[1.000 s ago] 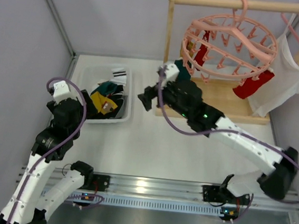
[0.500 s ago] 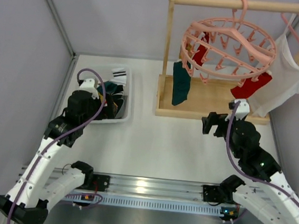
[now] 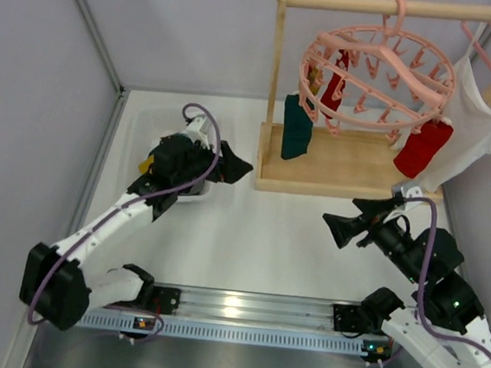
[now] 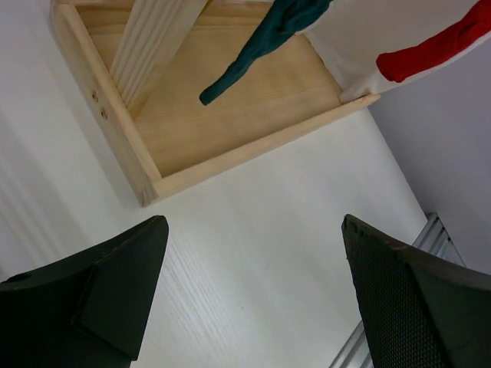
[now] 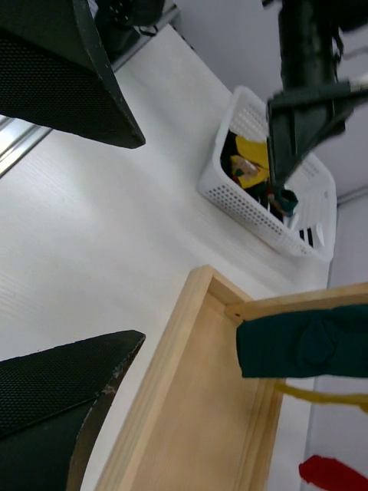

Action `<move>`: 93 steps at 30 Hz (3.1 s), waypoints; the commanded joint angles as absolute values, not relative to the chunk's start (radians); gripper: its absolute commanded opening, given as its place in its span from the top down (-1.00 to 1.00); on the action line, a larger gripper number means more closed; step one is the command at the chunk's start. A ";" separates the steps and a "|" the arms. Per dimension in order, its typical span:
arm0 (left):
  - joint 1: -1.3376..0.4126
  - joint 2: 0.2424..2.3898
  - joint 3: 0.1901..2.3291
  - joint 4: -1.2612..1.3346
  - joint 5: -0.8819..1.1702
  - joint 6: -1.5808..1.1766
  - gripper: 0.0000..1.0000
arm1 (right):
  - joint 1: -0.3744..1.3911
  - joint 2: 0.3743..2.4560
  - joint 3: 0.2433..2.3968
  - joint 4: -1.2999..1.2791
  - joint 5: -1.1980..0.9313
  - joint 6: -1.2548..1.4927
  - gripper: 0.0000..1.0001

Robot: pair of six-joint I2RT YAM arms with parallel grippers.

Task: Remove the socks clipped to the hanger

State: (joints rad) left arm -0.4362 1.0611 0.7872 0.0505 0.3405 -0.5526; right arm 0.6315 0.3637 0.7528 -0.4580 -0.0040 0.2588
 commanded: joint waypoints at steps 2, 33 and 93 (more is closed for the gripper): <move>-0.440 1.301 0.879 0.406 0.397 -0.515 -0.97 | 0.620 0.305 0.767 -0.426 -0.178 0.270 -0.96; -0.634 1.845 1.178 0.713 0.140 -0.265 -0.97 | 0.621 0.330 0.718 -0.344 -0.313 0.225 -0.98; -1.497 1.879 1.276 0.706 -1.065 0.344 1.00 | 0.635 1.104 1.746 -1.005 0.363 0.209 -0.29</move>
State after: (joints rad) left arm -1.4742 1.8465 1.2163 0.6888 -1.0069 0.2588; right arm 0.6319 1.0710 1.6817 -0.8940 0.2913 0.2222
